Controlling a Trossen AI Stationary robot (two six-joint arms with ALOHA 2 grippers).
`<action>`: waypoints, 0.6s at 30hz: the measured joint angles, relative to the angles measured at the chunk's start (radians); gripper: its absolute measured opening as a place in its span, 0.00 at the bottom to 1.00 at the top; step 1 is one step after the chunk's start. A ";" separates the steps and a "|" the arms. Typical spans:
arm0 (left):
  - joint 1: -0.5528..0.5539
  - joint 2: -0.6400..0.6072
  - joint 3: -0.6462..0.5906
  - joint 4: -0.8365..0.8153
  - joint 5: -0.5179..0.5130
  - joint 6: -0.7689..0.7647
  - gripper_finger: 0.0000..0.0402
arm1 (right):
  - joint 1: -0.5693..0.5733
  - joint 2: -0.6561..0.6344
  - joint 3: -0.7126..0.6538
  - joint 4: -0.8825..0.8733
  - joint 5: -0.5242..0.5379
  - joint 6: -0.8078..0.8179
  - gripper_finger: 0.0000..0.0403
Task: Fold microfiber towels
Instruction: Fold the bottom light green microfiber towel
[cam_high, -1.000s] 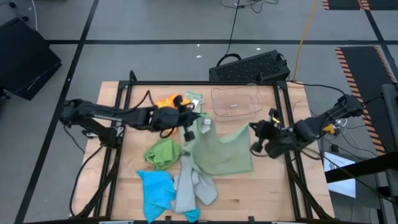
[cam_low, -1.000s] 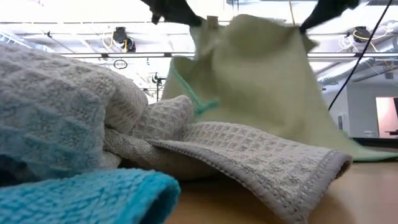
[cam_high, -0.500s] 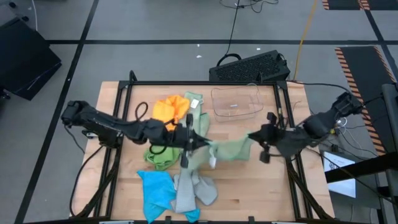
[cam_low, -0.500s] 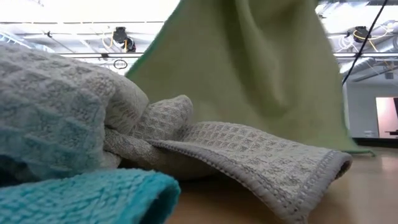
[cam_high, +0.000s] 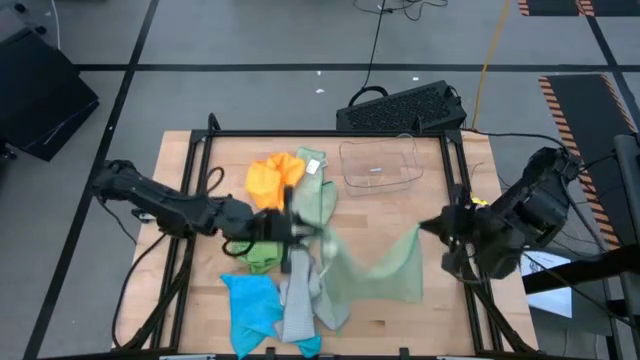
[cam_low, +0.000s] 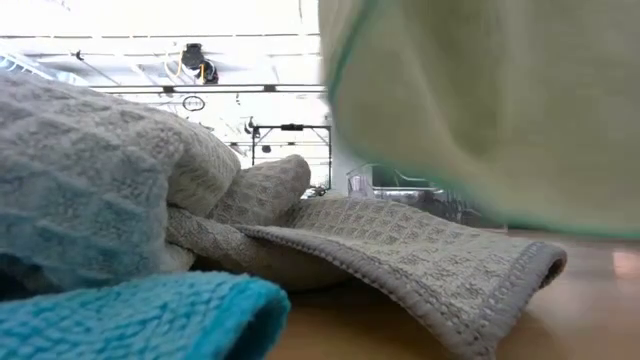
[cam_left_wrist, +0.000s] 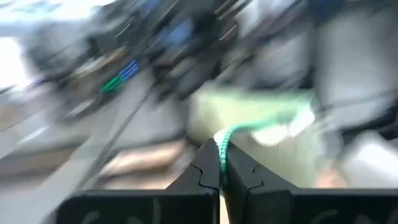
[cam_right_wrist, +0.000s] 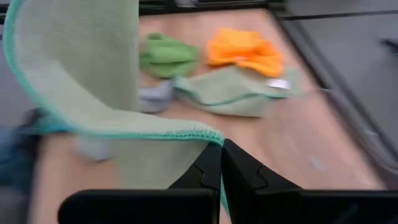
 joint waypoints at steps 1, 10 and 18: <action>0.025 -0.003 -0.001 -0.066 -0.040 -0.024 0.01 | -0.013 0.005 -0.016 -0.023 0.019 0.022 0.00; 0.231 0.069 -0.103 -0.214 0.059 -0.191 0.01 | -0.221 0.014 -0.353 0.062 0.048 0.052 0.00; 0.314 0.070 -0.208 -0.204 0.141 -0.222 0.01 | -0.377 0.014 -0.630 0.230 0.032 -0.009 0.00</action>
